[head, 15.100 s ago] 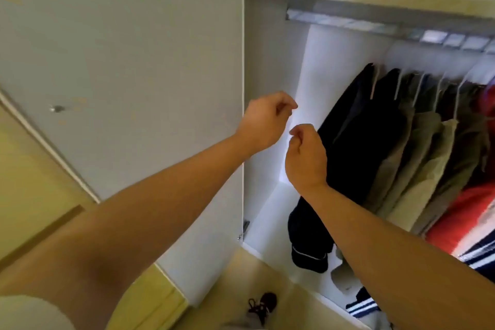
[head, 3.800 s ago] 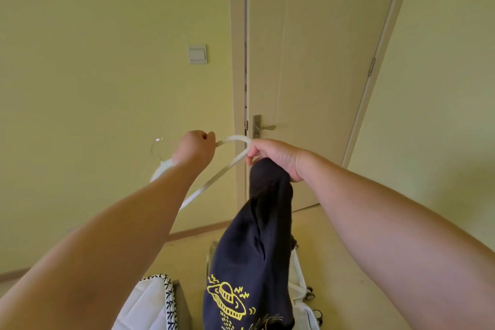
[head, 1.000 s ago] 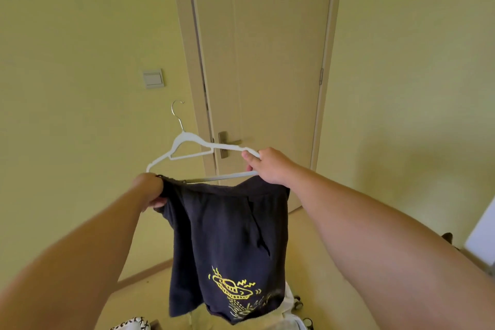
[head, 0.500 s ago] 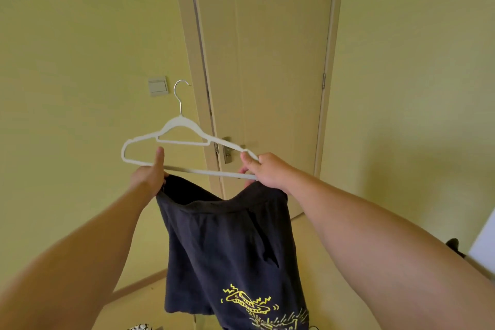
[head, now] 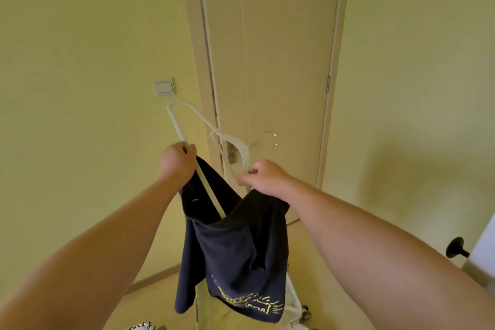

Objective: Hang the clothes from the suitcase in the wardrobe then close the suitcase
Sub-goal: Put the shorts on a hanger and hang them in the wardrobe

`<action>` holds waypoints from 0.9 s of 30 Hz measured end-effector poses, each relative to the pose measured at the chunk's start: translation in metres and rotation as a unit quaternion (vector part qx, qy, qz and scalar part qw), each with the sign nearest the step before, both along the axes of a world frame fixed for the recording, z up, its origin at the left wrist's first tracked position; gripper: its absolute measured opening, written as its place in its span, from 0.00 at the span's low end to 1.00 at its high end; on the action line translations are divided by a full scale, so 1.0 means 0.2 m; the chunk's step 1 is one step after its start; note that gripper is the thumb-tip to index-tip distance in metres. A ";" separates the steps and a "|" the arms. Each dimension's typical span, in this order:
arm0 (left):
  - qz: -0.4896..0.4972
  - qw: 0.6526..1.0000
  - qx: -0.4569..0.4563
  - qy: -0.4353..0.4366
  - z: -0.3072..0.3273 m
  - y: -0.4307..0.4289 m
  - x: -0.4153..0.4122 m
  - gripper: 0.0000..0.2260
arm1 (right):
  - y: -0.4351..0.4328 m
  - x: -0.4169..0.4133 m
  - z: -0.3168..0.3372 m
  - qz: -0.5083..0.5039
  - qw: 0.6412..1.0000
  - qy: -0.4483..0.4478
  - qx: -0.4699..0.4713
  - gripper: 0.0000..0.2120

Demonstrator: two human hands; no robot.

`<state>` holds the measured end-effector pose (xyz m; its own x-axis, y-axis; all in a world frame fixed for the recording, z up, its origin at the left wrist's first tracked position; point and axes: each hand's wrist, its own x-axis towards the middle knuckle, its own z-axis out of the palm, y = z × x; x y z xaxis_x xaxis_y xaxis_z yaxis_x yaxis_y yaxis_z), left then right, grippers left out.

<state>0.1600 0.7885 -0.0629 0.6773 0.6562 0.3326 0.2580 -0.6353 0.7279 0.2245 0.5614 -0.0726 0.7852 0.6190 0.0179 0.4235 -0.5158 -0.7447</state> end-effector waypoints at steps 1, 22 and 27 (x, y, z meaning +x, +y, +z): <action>-0.009 1.000 0.014 0.009 0.00 -0.01 -0.01 0.16 | 0.00 0.00 0.00 -0.026 0.998 0.031 0.038 0.20; -0.093 0.860 0.195 0.462 -0.23 0.26 -0.23 0.18 | 0.00 -0.01 0.09 -0.123 0.956 -0.139 0.226 0.11; -0.066 0.794 0.177 0.577 -0.33 0.26 -0.27 0.13 | 0.02 -0.05 0.09 -0.027 0.978 -0.128 0.162 0.07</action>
<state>0.1061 0.8403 -0.1298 0.7204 0.5581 -0.4117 0.5381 -0.8243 -0.1760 0.2148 0.5652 -0.0543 0.7608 0.5063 0.4061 0.5959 -0.2970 -0.7461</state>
